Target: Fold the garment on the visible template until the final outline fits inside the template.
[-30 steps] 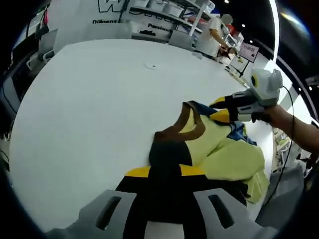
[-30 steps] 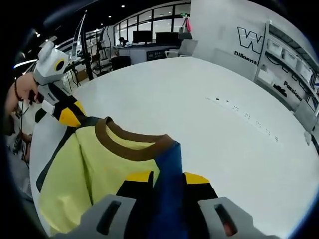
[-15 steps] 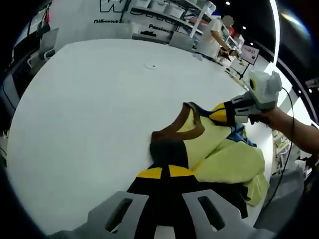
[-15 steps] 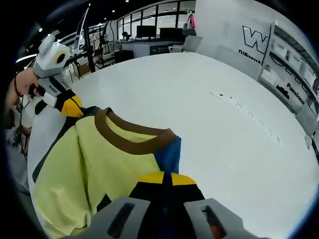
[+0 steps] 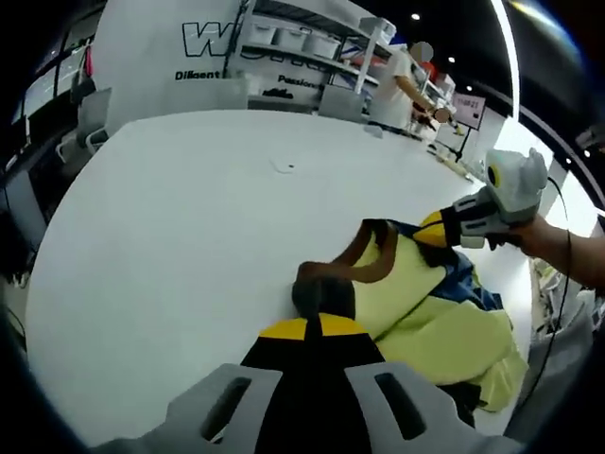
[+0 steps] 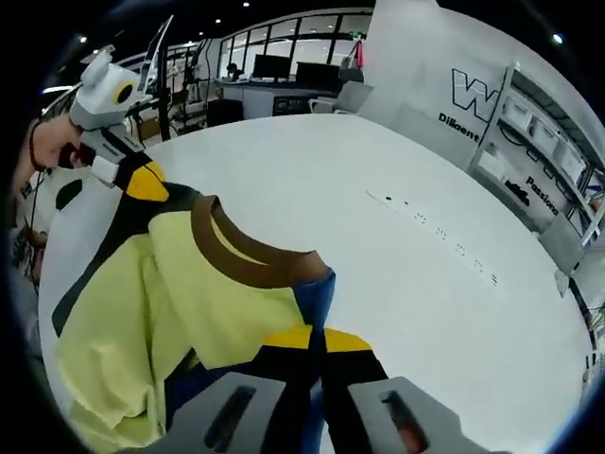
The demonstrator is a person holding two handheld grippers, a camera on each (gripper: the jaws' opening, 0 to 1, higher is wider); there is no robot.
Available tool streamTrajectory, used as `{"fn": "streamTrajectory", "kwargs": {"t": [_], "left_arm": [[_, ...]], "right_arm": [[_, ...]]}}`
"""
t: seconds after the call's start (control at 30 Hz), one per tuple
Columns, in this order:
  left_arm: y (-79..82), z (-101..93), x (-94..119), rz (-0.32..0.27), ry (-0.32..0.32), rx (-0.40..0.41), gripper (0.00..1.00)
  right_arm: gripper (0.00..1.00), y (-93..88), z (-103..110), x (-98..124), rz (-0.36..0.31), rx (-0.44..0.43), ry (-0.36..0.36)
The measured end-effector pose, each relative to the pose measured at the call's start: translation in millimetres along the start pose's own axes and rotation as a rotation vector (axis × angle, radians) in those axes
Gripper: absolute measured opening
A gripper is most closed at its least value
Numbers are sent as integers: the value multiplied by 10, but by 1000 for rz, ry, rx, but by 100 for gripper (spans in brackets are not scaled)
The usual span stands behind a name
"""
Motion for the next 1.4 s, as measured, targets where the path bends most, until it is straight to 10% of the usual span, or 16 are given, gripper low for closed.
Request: {"fn": "streamTrajectory", "kwargs": {"t": [0.93,1.17,1.4], "left_arm": [[542,-79,-721,-69,91,-183,1],[559,-34,-938,0,148,-389,2],[551,21,-1017,15,137,-326,2]], "right_arm": [[0,-276,-445,41,57,-147,-171],[0,-455,-586,-68,116,-200,-187],[0,-482,-654,-83,123,-164,-194]]}}
Point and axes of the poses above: the point that each gripper's makers call its tool centre point, and the gripper's own axes: x roughly backward along the fingers, z roughly to its left, y roughly out of its top, the point moved 4 cm from there along x, roughly backward along the fingers, and after that the axes turned 11 degrees about x, right-handed, at the moved point
